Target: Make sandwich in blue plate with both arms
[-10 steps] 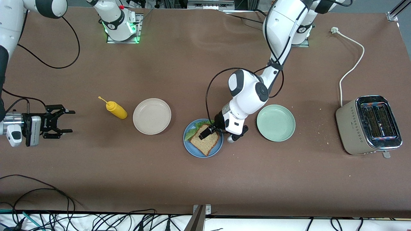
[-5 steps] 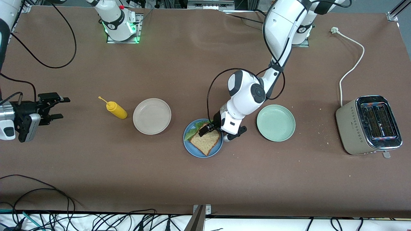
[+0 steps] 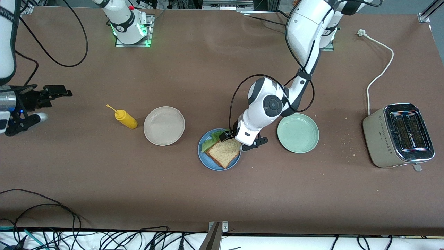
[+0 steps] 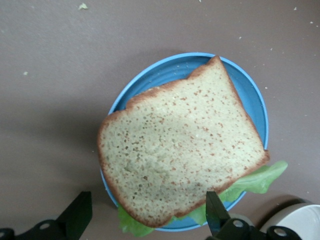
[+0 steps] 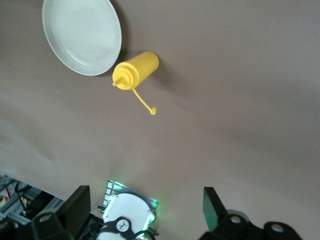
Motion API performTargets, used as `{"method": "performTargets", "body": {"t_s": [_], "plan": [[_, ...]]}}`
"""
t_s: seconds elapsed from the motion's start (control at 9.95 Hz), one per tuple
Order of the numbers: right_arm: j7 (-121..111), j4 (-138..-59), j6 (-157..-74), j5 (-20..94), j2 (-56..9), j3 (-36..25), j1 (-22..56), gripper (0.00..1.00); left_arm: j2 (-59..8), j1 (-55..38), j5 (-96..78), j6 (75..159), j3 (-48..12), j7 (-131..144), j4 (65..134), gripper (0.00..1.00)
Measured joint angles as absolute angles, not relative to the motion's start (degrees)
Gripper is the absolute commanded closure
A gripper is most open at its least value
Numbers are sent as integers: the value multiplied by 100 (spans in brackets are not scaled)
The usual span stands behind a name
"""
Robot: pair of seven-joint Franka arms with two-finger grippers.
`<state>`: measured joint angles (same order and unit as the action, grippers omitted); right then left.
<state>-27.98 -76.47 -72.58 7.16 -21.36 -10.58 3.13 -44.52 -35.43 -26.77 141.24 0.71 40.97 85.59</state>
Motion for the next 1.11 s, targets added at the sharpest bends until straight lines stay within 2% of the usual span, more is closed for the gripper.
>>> {"method": "performTargets", "body": {"t_s": [0.2,0.5,0.7,0.8,1.0,1.11], "plan": [[-1602,-8303,-7423,464,-1404,-717,313,0,-4444,-3546,-2543,14042,70,4202,8551,0],[-614,-9526,-8401,139,-47,-288,299,0,-4259,-3534,-2478,13611,133,4223,8494,0],[-533,-9496,-8488,104,533,-270,267,0,-3784,-3518,-2217,12639,382,4242,8451,0],[-528,-9293,-8337,101,620,-272,233,0,-3494,-3500,-1850,12018,521,4248,8437,0],[-506,-8967,-8287,99,516,-380,223,0,-2901,-3303,-1299,11026,646,4247,8421,0],[-506,-8924,-8584,99,389,-418,222,0,-2626,-3153,-1239,10681,659,4194,8412,0]]}}
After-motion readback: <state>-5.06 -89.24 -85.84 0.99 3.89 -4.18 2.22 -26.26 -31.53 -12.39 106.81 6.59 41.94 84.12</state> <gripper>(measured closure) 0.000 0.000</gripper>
